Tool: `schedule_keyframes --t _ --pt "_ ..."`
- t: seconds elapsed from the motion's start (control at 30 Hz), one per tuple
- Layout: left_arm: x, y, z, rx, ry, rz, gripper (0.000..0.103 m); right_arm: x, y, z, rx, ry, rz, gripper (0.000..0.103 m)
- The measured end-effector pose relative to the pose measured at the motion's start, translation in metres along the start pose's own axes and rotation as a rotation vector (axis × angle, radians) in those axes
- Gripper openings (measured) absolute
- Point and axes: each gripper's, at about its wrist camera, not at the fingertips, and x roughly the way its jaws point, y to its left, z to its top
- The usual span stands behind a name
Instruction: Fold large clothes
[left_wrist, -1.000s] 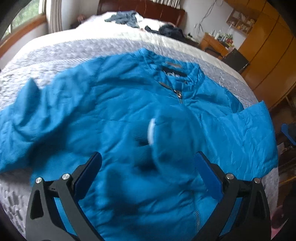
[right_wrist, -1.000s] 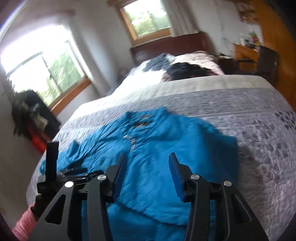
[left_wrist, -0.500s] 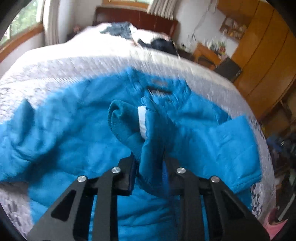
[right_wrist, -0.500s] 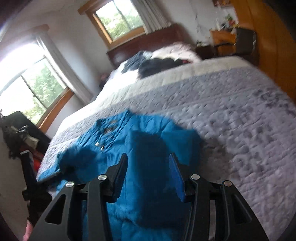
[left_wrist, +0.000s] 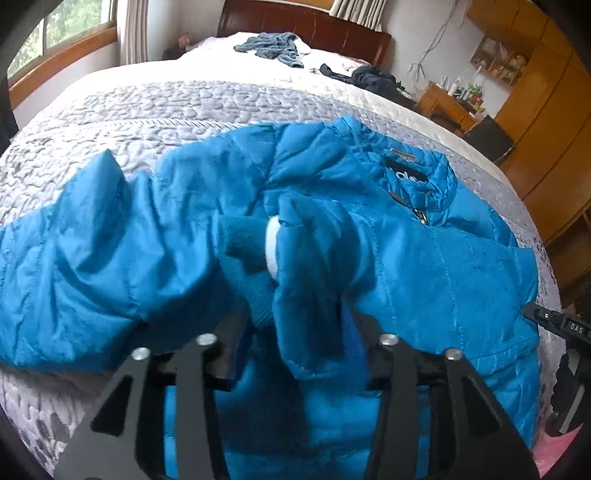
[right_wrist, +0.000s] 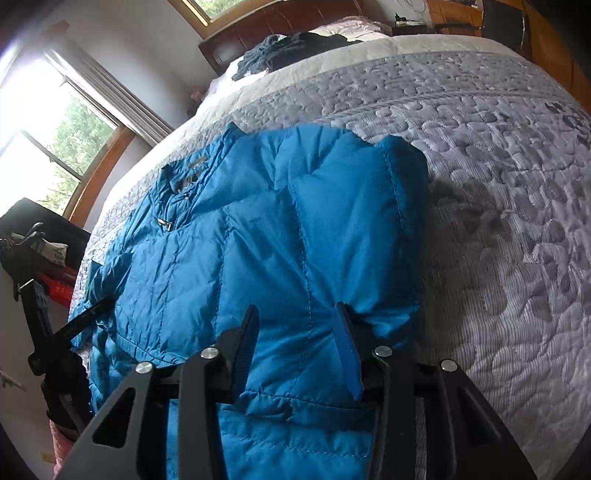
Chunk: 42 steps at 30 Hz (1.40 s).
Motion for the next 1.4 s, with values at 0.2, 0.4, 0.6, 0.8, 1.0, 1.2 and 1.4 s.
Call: schedule_keyframes --t 0.2,0.4,0.6,0.8,1.0,1.2,1.4 --pt "-0.066 -0.007 0.007 0.04 -0.177 0.03 0.06 -0.034 0.028 -0.001 -0.058 -0.096 -0.071 0.046" --pt "-0.044 -0.052 0.009 0.127 -0.096 -0.047 0.061 -0.031 0.059 -0.01 -0.127 -0.086 -0.044 0.047" --pt "0.012 -0.035 0.002 0.12 -0.04 0.013 0.06 0.013 0.039 -0.01 -0.096 0.001 -0.093 0.045" --pt "0.013 -0.033 -0.007 0.16 -0.117 0.004 0.063 0.022 0.043 -0.015 -0.141 -0.015 -0.125 0.047" --pt "-0.029 -0.018 -0.001 0.078 -0.121 -0.091 0.069 0.001 0.057 -0.015 -0.154 -0.06 -0.108 0.053" --pt "-0.1 0.051 -0.016 -0.014 -0.211 -0.001 0.08 -0.029 0.099 -0.024 -0.241 -0.119 -0.083 0.066" --pt "-0.139 0.181 -0.053 -0.274 -0.209 0.215 0.08 -0.016 0.133 -0.032 -0.289 -0.049 -0.026 0.066"
